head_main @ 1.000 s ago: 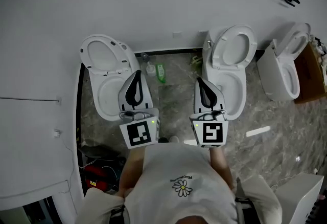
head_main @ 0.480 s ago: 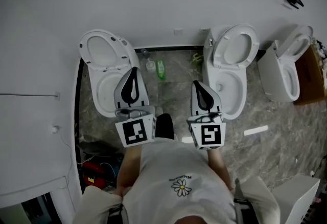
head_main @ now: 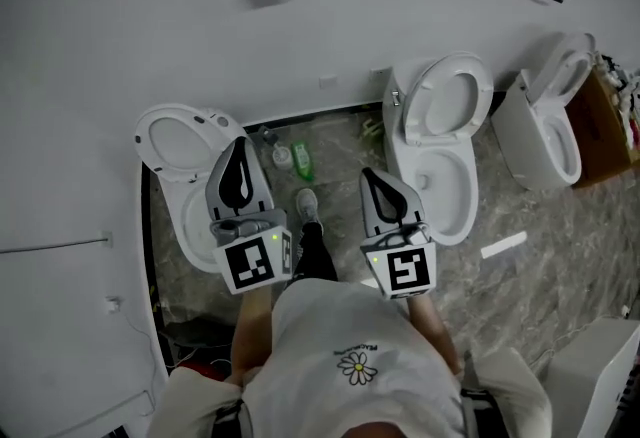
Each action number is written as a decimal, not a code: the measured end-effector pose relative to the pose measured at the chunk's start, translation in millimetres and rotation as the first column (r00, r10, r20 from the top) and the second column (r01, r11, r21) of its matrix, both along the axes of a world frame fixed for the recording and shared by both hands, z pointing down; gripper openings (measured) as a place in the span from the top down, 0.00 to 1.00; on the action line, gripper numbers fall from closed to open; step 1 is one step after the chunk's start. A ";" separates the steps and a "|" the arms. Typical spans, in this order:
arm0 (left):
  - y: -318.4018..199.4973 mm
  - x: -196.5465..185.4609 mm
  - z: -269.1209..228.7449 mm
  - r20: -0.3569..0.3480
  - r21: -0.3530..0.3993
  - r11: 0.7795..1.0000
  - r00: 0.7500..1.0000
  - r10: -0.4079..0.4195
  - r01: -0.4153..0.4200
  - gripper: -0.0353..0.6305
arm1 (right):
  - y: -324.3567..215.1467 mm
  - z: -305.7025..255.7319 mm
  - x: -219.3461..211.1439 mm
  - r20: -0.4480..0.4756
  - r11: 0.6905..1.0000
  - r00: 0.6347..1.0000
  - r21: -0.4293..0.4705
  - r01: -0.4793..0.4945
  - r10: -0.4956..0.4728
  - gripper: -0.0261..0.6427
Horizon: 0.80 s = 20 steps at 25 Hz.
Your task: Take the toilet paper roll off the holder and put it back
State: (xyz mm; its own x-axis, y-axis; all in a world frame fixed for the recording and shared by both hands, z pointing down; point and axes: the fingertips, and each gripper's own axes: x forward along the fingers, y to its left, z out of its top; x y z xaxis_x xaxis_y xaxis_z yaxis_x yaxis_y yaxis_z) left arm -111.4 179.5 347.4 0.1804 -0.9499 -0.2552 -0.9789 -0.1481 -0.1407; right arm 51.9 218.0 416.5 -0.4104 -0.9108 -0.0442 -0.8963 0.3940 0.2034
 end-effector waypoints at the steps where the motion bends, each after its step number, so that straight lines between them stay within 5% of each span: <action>1: -10.8 -0.3 -1.4 -0.004 0.004 1.000 1.000 -0.001 0.001 0.92 | -11.5 1.3 3.3 -0.001 1.000 1.000 -0.005 -0.011 0.011 0.95; 11: -157.4 -43.5 10.1 -0.013 -0.067 0.997 0.999 -0.032 0.031 0.92 | -176.1 10.0 -26.1 0.017 0.993 1.000 -0.114 -0.013 0.015 0.94; 20: -320.0 -68.8 -14.7 -0.018 -0.058 0.998 1.000 0.014 -0.015 0.92 | -340.0 -22.7 -41.1 0.021 0.992 0.995 -0.090 -0.092 0.094 0.94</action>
